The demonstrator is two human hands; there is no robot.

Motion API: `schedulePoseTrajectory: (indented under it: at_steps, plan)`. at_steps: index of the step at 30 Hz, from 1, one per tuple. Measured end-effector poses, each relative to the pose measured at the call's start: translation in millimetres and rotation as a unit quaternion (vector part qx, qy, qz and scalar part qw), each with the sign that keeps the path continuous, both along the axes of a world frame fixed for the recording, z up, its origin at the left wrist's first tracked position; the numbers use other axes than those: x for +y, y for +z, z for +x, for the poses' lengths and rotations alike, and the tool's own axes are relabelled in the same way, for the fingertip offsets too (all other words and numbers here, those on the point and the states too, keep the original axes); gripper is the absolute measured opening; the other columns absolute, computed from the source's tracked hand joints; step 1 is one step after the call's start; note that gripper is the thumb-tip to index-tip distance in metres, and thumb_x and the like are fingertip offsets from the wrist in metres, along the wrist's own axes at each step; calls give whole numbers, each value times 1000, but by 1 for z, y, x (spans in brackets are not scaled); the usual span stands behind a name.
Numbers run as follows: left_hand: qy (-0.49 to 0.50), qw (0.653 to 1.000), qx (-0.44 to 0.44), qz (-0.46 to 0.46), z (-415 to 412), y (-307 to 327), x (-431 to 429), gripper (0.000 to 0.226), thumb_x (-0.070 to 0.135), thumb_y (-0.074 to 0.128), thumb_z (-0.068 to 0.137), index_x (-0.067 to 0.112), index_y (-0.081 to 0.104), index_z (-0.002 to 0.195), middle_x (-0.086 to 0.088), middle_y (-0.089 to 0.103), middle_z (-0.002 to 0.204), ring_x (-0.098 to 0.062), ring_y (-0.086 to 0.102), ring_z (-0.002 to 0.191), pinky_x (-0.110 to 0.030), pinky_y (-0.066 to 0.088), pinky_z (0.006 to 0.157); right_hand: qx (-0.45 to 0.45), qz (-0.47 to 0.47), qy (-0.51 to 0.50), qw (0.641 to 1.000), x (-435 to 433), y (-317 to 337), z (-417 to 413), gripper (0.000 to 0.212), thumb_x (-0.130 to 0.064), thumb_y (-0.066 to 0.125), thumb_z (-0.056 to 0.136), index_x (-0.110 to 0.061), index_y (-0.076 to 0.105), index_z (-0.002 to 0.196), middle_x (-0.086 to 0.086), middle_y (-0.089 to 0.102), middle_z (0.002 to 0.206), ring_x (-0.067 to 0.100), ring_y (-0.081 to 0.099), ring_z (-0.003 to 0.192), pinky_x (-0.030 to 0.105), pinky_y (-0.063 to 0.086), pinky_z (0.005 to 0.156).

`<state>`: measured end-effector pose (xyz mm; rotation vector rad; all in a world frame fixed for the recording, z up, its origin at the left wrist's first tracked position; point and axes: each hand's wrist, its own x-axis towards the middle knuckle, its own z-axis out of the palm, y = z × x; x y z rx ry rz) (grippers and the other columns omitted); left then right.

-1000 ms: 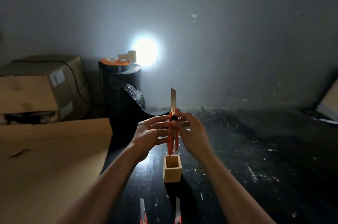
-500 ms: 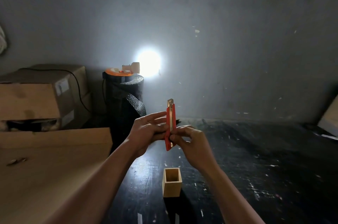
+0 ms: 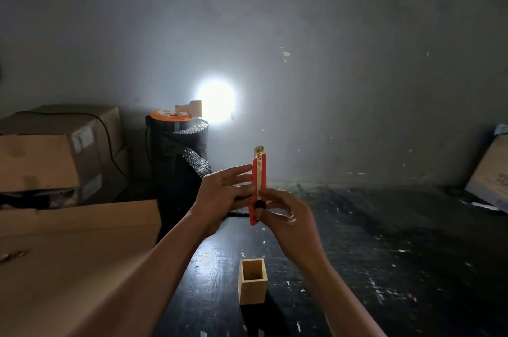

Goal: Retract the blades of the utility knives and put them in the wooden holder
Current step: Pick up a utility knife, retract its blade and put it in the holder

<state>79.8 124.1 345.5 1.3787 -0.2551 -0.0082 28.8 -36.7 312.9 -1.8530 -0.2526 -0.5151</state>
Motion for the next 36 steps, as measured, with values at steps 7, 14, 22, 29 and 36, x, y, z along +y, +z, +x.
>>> schedulePoseTrajectory:
  at_steps: [7,14,22,29,36]
  plan:
    - [-7,1000,-2,-4,0,-3,-6,45,-9,74,84,12,73,124,-13,80,110,-36,79,95,-52,61,91,-13,-37,-13,999,-4,1,-4,21,-20,75,88,-38,71,99,-16,71,103,-9,65,94,3,49,77]
    - [0,1000,-6,-5,1,-4,-5,45,-7,75,84,12,73,124,-13,80,114,-35,79,97,-55,60,93,13,-36,-12,999,-3,4,-4,17,-26,74,89,-39,65,97,-30,65,95,-16,63,91,2,47,69]
    - [8,1000,3,-9,8,-10,2,46,-8,76,83,11,73,125,-14,79,114,-36,78,98,-57,60,93,16,-24,-11,1000,2,-3,4,16,-29,74,88,-31,67,103,-28,68,95,-16,63,93,0,48,67]
    - [19,1000,3,9,16,-24,10,42,-3,74,87,11,72,126,-13,79,115,-35,78,100,-57,60,91,25,-72,2,997,3,-15,17,26,-14,65,97,-38,68,108,-27,66,104,-11,65,93,2,48,72]
    - [1,999,15,29,17,-47,8,38,-14,63,90,11,75,116,-9,83,102,-29,81,89,-34,66,72,41,-24,-14,999,-6,-4,50,24,-24,67,95,-26,65,118,-23,66,102,5,71,94,22,60,84]
